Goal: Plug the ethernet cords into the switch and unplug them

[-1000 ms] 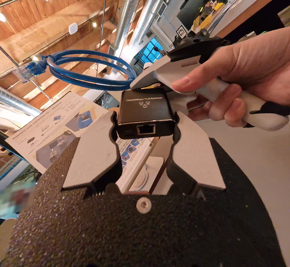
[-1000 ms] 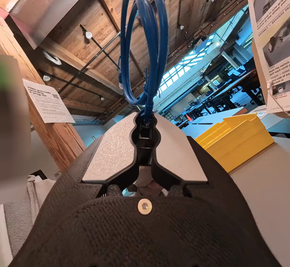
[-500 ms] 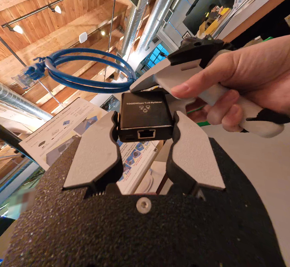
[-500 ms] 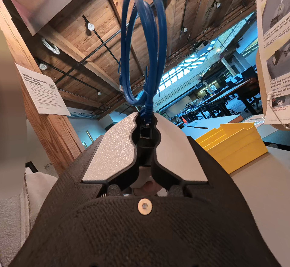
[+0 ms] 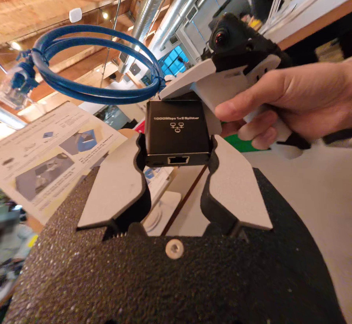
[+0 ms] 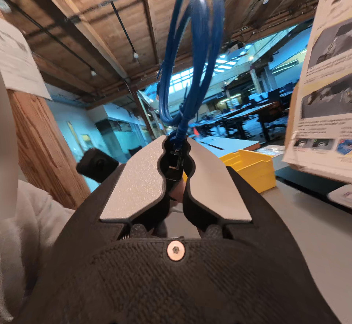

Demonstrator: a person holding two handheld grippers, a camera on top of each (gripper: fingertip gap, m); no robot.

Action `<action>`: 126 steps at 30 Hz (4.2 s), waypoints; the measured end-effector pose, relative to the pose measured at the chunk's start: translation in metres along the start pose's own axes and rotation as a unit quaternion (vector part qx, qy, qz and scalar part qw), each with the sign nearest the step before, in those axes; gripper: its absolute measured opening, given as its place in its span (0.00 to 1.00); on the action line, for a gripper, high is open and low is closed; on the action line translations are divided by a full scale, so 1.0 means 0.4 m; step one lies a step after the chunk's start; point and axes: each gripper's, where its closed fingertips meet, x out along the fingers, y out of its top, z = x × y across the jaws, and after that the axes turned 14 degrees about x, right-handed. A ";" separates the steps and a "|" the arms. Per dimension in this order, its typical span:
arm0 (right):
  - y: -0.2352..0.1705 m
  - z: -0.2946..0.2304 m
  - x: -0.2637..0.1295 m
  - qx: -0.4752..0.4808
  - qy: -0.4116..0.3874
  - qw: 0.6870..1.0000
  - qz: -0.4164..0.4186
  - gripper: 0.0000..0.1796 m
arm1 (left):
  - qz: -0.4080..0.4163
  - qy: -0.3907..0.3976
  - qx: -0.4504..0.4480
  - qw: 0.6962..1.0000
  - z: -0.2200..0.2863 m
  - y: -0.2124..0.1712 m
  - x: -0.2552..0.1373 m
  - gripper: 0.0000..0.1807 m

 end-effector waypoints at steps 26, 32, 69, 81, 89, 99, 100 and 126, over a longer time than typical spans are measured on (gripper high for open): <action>0.003 0.037 -0.024 0.036 0.008 0.999 0.001 0.07 | -0.023 -0.032 -0.040 0.998 0.012 -0.006 0.011 0.35; 0.002 0.030 -0.027 -0.012 -0.004 1.000 -0.016 0.08 | -0.033 -0.032 -0.029 0.999 0.015 -0.006 0.013 0.35; -0.006 -0.019 -0.005 -0.043 0.024 0.998 -0.031 0.08 | 0.005 -0.048 -0.044 0.998 -0.006 0.017 -0.013 0.35; -0.019 -0.073 0.006 -0.149 0.068 0.986 -0.028 0.09 | 0.158 -0.150 -0.286 0.933 -0.013 0.076 -0.049 0.35; 0.013 -0.053 0.025 -0.077 0.010 0.997 0.011 0.21 | 0.164 -0.144 -0.331 0.918 -0.028 0.061 -0.048 0.35; 0.018 -0.040 0.034 0.030 -0.009 0.999 0.025 0.25 | 0.094 -0.053 -0.176 0.978 -0.052 0.032 -0.047 0.35; 0.018 -0.033 0.031 0.046 -0.006 0.999 0.028 0.22 | 0.075 -0.043 -0.121 0.989 -0.049 0.032 -0.048 0.35; 0.013 -0.027 0.035 0.171 0.091 0.977 0.085 0.08 | -0.005 0.077 0.143 0.987 0.004 0.035 0.006 0.38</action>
